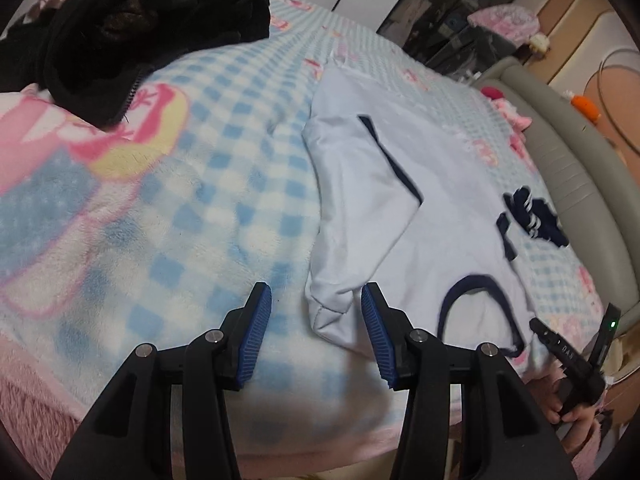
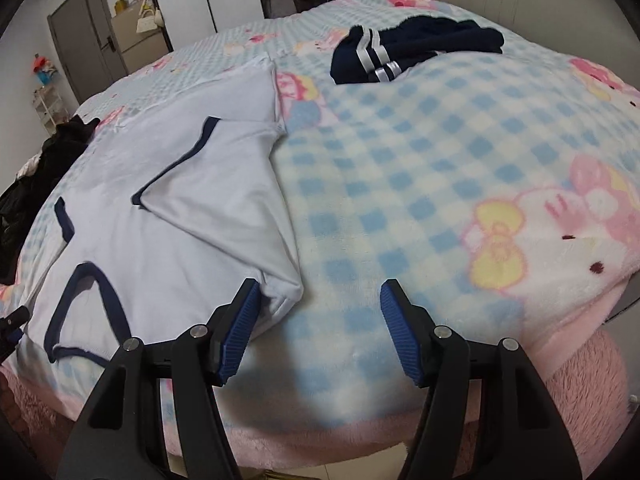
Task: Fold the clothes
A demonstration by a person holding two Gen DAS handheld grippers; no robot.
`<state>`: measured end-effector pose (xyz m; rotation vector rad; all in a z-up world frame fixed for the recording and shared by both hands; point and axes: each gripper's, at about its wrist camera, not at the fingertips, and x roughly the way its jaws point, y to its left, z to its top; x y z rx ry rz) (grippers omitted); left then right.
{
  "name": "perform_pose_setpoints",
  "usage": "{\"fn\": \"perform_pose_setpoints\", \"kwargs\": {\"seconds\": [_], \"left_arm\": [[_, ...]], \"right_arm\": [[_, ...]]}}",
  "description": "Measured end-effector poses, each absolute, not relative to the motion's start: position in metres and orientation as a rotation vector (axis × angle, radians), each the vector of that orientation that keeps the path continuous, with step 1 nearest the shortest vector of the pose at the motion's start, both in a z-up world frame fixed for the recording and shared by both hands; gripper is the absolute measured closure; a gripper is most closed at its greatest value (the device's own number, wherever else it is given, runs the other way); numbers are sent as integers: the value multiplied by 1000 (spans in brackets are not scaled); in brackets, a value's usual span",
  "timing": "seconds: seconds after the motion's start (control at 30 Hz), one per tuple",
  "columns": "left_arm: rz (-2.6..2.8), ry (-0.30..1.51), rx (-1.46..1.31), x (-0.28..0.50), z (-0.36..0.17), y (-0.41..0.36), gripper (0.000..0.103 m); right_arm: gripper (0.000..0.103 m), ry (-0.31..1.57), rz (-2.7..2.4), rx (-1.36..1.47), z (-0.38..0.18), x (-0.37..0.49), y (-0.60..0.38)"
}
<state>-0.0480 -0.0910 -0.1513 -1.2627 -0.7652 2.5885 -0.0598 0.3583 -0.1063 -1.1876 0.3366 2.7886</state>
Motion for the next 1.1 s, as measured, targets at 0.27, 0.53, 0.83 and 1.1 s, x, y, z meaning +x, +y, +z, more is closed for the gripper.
{"fn": "perform_pose_setpoints", "kwargs": {"seconds": [0.27,0.53,0.83,1.1], "left_arm": [[2552,-858,-1271,-45,-154,-95,56],[2497,-970,-1248,-46,-157,-98,56],[2354,-1190,-1141,-54,-167,-109,56],[2493,-966,-1321,-62,-171,-77,79]], "right_arm": [[40,437,2783,-1188,-109,-59,373],[45,609,2765,-1208,-117,-61,392],[47,1005,2763,-1235,-125,-61,411],[71,807,2826,-1354,-126,-67,378]]}}
